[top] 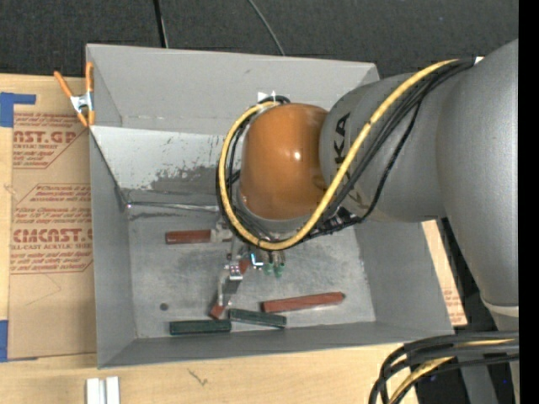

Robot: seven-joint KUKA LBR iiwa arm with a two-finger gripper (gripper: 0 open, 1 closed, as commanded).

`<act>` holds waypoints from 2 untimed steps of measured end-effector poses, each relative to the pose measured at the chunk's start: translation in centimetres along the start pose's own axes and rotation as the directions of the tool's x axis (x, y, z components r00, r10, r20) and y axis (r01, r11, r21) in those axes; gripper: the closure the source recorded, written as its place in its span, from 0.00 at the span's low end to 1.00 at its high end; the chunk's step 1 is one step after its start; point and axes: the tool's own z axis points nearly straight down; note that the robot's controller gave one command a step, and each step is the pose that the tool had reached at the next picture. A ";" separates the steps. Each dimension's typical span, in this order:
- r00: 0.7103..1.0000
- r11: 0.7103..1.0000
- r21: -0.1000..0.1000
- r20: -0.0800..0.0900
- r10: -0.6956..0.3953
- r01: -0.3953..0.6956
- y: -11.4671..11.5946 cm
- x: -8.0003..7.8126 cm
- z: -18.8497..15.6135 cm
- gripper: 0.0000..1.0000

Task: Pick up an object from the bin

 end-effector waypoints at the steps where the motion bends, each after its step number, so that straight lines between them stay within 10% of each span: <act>1: 1.000 1.000 -0.001 0.008 0.001 -0.001 -0.1 -0.2 -0.4 0.00; 2: 0.995 0.996 -0.007 0.049 -0.085 0.086 -5.4 2.2 8.0 1.00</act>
Offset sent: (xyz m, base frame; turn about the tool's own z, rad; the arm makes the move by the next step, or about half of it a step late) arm -0.0339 -0.0573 -0.0908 -0.0867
